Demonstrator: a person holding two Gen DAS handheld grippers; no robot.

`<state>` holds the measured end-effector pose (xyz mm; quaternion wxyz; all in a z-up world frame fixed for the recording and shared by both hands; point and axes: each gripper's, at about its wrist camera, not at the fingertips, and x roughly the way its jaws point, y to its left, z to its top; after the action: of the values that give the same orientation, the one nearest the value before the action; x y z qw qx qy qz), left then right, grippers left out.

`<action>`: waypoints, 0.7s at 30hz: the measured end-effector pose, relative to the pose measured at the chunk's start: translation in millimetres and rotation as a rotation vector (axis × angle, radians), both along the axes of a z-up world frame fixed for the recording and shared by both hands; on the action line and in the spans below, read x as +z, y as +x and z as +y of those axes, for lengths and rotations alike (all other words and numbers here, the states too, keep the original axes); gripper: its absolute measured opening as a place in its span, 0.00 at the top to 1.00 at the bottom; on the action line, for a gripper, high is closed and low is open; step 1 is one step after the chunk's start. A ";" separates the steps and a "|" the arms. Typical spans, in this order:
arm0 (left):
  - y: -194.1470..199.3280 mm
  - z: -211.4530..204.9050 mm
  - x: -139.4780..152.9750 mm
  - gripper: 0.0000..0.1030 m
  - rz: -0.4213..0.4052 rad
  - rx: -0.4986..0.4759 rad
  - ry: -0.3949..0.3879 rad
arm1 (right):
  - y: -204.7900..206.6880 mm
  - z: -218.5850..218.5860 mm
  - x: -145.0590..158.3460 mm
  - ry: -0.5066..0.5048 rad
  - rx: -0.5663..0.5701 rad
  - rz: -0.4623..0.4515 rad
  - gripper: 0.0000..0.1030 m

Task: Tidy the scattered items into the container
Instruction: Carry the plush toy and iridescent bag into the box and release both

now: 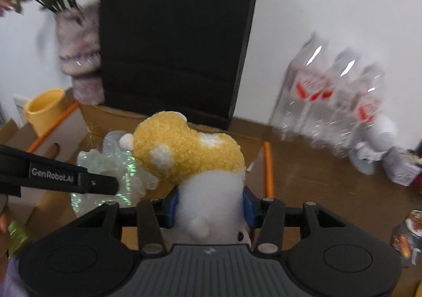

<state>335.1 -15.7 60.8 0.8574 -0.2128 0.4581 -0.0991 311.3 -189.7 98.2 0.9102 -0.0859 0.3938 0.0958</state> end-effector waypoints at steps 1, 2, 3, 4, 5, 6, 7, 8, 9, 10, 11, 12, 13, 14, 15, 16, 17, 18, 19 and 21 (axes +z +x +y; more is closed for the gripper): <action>9.4 -0.8 -5.0 0.81 0.017 0.006 -0.010 | 12.4 3.4 -8.1 -0.005 0.006 0.027 0.55; 16.2 -1.1 -9.5 0.81 0.029 0.009 -0.025 | 23.4 7.4 -16.5 -0.017 0.004 0.048 0.55; 21.7 -1.0 -14.4 0.80 0.042 0.019 -0.035 | 30.9 10.9 -23.7 -0.031 0.001 0.061 0.55; 27.1 -0.9 -19.4 0.78 0.056 0.031 -0.042 | 38.5 13.8 -30.4 -0.043 -0.007 0.072 0.55; 30.9 0.1 -22.6 0.76 0.069 0.045 -0.051 | 46.2 16.6 -37.5 -0.054 -0.024 0.080 0.55; 34.1 1.4 -25.1 0.74 0.080 0.059 -0.061 | 52.9 19.3 -44.4 -0.068 -0.039 0.087 0.54; 37.3 2.8 -27.6 0.66 0.092 0.073 -0.071 | 55.8 21.9 -50.3 -0.091 -0.050 0.094 0.54; 40.4 4.1 -30.2 0.59 0.103 0.088 -0.081 | 58.7 24.5 -56.3 -0.113 -0.061 0.102 0.53; 42.6 7.1 -32.1 0.36 0.112 0.111 -0.099 | 61.0 26.5 -60.3 -0.131 -0.070 0.104 0.50; 44.4 10.7 -33.8 0.18 0.120 0.139 -0.121 | 60.8 26.6 -57.5 -0.130 -0.072 0.089 0.46; 46.5 14.3 -35.1 0.14 0.127 0.155 -0.132 | 60.6 26.9 -54.7 -0.134 -0.074 0.073 0.33; 48.7 17.8 -36.1 0.13 0.134 0.168 -0.140 | 60.0 27.5 -51.7 -0.151 -0.074 0.052 0.16; 50.9 21.3 -37.2 0.13 0.140 0.181 -0.147 | 59.3 28.1 -48.8 -0.168 -0.071 0.032 0.16; 50.4 24.8 -37.3 0.13 0.145 0.195 -0.159 | 57.6 28.5 -45.9 -0.177 -0.062 0.015 0.15; 48.9 28.3 -37.1 0.13 0.149 0.211 -0.171 | 55.6 27.5 -43.0 -0.176 -0.058 0.013 0.15; 45.4 30.7 -35.0 0.11 0.147 0.216 -0.176 | 53.8 26.4 -40.1 -0.172 -0.056 0.011 0.15; 41.1 32.6 -32.1 0.11 0.143 0.217 -0.178 | 51.9 24.4 -37.0 -0.154 -0.056 0.015 0.15; 36.9 34.5 -29.2 0.09 0.139 0.219 -0.180 | 48.5 22.0 -33.0 -0.129 -0.050 0.019 0.15; 32.6 36.4 -26.4 0.06 0.135 0.220 -0.183 | 44.8 19.7 -28.9 -0.105 -0.044 0.022 0.15; 18.6 39.1 -16.3 0.01 0.108 0.208 -0.156 | 34.7 16.6 -18.5 -0.062 -0.021 0.032 0.15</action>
<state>353.7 23.3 44.6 0.8180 -0.3303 0.4697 -0.0334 346.0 -173.1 79.7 0.9016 -0.1086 0.4119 0.0753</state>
